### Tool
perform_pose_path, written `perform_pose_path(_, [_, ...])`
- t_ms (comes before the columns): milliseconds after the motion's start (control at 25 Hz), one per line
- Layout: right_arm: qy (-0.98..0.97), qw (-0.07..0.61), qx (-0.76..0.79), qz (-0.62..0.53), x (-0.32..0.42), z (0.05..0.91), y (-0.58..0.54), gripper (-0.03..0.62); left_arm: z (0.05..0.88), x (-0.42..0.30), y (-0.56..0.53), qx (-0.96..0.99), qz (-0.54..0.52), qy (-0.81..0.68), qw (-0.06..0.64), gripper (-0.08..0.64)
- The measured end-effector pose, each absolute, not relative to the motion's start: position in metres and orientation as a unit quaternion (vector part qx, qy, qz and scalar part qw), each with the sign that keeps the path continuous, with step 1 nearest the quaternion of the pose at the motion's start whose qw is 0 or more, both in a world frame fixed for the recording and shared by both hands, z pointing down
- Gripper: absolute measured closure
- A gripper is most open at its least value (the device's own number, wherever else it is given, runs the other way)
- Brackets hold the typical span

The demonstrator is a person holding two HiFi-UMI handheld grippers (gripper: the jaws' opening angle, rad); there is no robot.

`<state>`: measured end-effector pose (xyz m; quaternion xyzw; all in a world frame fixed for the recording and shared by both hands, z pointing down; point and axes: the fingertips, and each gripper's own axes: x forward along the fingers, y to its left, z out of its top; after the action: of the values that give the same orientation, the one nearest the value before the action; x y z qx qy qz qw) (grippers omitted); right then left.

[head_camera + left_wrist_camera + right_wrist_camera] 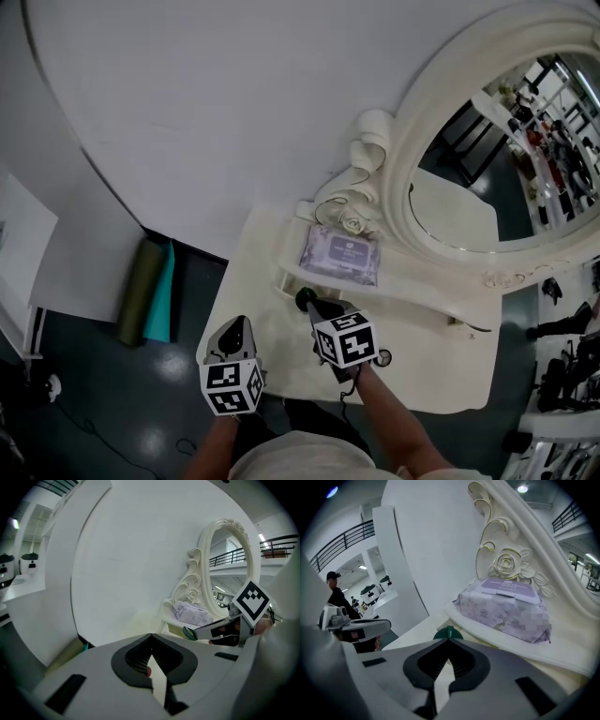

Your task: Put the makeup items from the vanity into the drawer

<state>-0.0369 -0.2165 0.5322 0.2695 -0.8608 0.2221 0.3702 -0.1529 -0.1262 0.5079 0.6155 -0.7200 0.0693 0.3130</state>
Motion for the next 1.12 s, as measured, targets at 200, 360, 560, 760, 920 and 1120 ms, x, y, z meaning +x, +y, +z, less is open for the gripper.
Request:
perform_pose_path(200, [-0.861,0.373,0.259,0.23,-0.04,0.538,-0.224,0.574,0.509,-0.159,-0.127,0.601,0.069,-0.731,0.315,0.555])
perform_pose_path(360, [-0.861,0.364,0.27,0.232,-0.04,0.539,-0.232,0.574,0.513,-0.161,-0.125,0.593,0.071,-0.737,0.318,0.555])
perform_pose_path(560, [-0.861,0.343,0.292,0.236,-0.038,0.535,-0.239,0.571,0.514,-0.161,-0.123,0.59,0.072,-0.738,0.319,0.555])
perform_pose_path(760, [-0.859,0.316,0.316,0.25,-0.031,0.53,-0.24,0.454,0.513,-0.161,-0.121,0.591,0.075,-0.738,0.317,0.555])
perform_pose_path(920, [-0.859,0.306,0.331,0.243,-0.025,0.523,-0.24,0.453,0.511,-0.161,-0.12,0.595,0.075,-0.736,0.315,0.555])
perform_pose_path(1120, [-0.858,0.292,0.349,0.241,-0.016,0.517,-0.236,0.453,0.506,-0.158,-0.118,0.603,0.074,-0.731,0.309,0.555])
